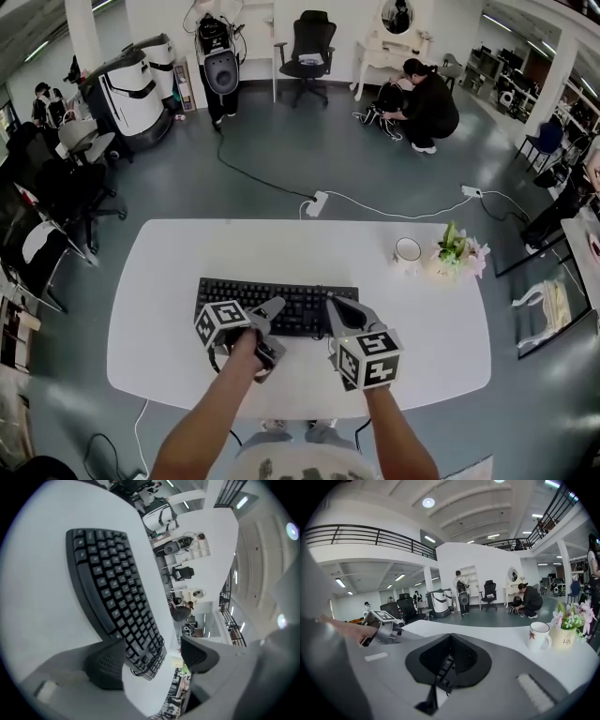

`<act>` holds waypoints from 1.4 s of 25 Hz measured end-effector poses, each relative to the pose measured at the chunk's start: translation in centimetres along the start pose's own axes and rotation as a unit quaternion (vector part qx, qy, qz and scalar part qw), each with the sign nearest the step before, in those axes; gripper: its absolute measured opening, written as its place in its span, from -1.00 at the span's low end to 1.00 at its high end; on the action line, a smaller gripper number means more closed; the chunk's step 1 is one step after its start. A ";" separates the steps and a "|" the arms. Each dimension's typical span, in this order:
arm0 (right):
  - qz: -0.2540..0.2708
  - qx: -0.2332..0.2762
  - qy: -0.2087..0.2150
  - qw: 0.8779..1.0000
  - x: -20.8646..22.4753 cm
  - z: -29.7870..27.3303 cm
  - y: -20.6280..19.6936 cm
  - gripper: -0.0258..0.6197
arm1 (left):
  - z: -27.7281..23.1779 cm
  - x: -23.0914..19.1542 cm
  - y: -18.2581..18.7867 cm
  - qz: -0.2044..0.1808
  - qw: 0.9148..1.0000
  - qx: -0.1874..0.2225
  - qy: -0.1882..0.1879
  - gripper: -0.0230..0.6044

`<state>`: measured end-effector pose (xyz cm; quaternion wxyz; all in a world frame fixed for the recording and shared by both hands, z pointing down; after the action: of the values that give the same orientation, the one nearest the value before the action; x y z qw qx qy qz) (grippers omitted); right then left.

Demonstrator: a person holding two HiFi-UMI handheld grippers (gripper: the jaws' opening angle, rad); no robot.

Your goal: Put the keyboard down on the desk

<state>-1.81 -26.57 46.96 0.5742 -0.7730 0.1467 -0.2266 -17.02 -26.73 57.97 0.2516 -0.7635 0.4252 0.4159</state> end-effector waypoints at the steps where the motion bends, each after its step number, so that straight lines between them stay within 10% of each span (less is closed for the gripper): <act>1: 0.000 0.003 0.000 1.000 0.0 0.0 0.4 -0.92 | 0.3 0.7 0.4 -0.017 1.000 0.004 -0.006 0.25; 7: 0.010 0.019 0.002 1.000 0.5 0.5 2.3 -0.92 | 1.9 4.0 2.5 -0.106 0.993 0.036 -0.048 -0.04; 11: 0.016 0.032 0.002 0.999 0.6 0.8 3.8 -0.92 | 3.3 6.8 3.7 -0.217 0.972 0.050 -0.077 -0.11; 18: 0.025 0.056 0.003 0.998 0.7 1.3 5.9 -0.92 | 6.1 12.0 4.5 -0.439 0.886 0.106 -0.104 -0.44; 28: 0.034 0.072 0.004 0.997 0.5 2.1 7.6 -0.92 | 9.0 14.6 4.0 -0.606 0.768 0.174 -0.111 -0.81; 35: 0.057 0.073 0.006 0.996 0.6 2.2 7.6 -0.92 | 9.3 14.4 3.3 -0.637 0.739 0.194 -0.105 -0.92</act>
<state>0.09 -27.29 39.30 0.6405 -0.7178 0.1768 -0.2081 -19.57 -27.89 40.70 0.6437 -0.7421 -0.1179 0.1451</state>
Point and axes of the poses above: the fingertips, and each gripper's own axes: z backward along the fingers, x to its right, y out of its top, the point moved 3 cm from there along z, backward along the fingers, and after that the axes turned 9 degrees about x, right-handed, at the moved point
